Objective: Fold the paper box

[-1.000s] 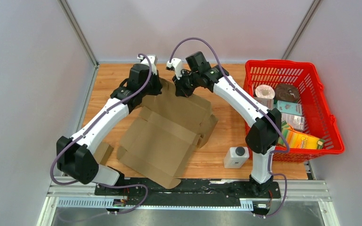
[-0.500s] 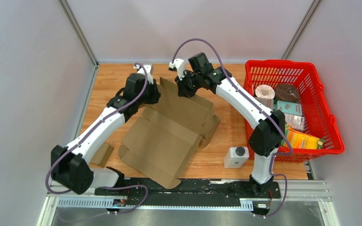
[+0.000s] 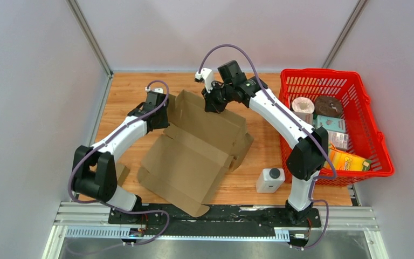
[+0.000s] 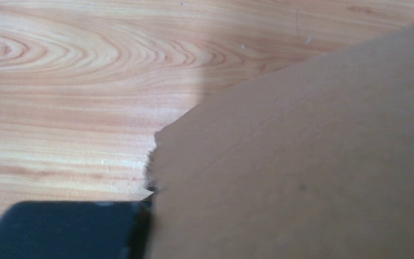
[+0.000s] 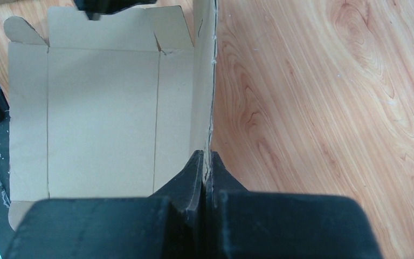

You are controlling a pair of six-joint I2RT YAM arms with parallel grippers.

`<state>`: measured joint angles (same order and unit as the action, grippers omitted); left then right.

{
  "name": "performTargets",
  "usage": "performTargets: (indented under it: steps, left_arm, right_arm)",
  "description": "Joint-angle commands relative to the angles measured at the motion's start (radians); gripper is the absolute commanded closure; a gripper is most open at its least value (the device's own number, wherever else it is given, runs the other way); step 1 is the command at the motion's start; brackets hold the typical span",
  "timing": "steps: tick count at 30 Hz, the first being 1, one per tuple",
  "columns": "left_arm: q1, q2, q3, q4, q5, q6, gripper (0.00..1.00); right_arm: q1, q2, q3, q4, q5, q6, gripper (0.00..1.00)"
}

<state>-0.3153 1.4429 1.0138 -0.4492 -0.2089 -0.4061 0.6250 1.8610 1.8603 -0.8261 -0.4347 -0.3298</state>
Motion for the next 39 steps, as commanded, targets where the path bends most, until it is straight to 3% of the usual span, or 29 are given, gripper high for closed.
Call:
performTargets:
  steps: [1, 7, 9, 16, 21, 24, 25, 26, 27, 30, 33, 34, 37, 39]
  left_arm:
    - [-0.004, 0.097, 0.097, -0.014, -0.038, -0.011, 0.71]
    - [-0.004, 0.208, 0.155, -0.049, 0.015, -0.043, 0.72]
    - [-0.005, 0.182, 0.125, -0.037, 0.109, -0.056, 0.79]
    - [-0.015, 0.068, -0.113, 0.263, 0.417, -0.198, 0.83]
    - [-0.050, 0.036, -0.260, 0.501, 0.450, -0.270, 0.83]
    - [-0.064, -0.030, -0.329, 0.567, 0.416, -0.254, 0.75]
    - [-0.064, -0.057, -0.354, 0.586, 0.384, -0.254, 0.68]
    - [-0.064, -0.090, -0.404, 0.607, 0.364, -0.258, 0.56]
    - [-0.061, -0.146, -0.423, 0.633, 0.341, -0.264, 0.51]
    - [-0.057, -0.279, -0.492, 0.656, 0.237, -0.278, 0.49]
    - [-0.057, -0.375, -0.535, 0.662, 0.149, -0.266, 0.57]
    - [-0.057, -0.386, -0.540, 0.668, 0.134, -0.260, 0.68]
    - [-0.057, -0.383, -0.499, 0.673, 0.180, -0.195, 0.79]
    - [-0.057, -0.313, -0.445, 0.635, 0.233, -0.153, 0.82]
  right_arm:
    - [-0.005, -0.054, 0.005, 0.031, -0.058, -0.008, 1.00]
    - [-0.005, -0.046, -0.001, 0.050, -0.055, -0.005, 1.00]
    - [-0.008, -0.046, -0.012, 0.065, -0.056, -0.003, 1.00]
    - [-0.008, -0.051, -0.045, 0.107, -0.065, 0.012, 1.00]
    - [-0.008, -0.063, -0.075, 0.145, -0.067, 0.025, 1.00]
    - [-0.010, -0.071, -0.093, 0.156, -0.047, 0.031, 1.00]
    - [-0.016, -0.071, -0.096, 0.156, -0.045, 0.032, 1.00]
    - [-0.021, -0.072, -0.101, 0.154, -0.052, 0.037, 1.00]
    - [-0.025, -0.074, -0.101, 0.156, -0.070, 0.040, 1.00]
    - [-0.041, -0.074, -0.090, 0.154, -0.099, 0.051, 1.00]
    - [-0.057, -0.065, -0.063, 0.136, -0.174, 0.052, 1.00]
    - [-0.065, -0.050, -0.049, 0.110, -0.193, 0.052, 1.00]
    - [-0.076, -0.026, -0.012, 0.070, -0.217, 0.048, 1.00]
    - [-0.083, -0.019, -0.007, 0.065, -0.223, 0.044, 1.00]
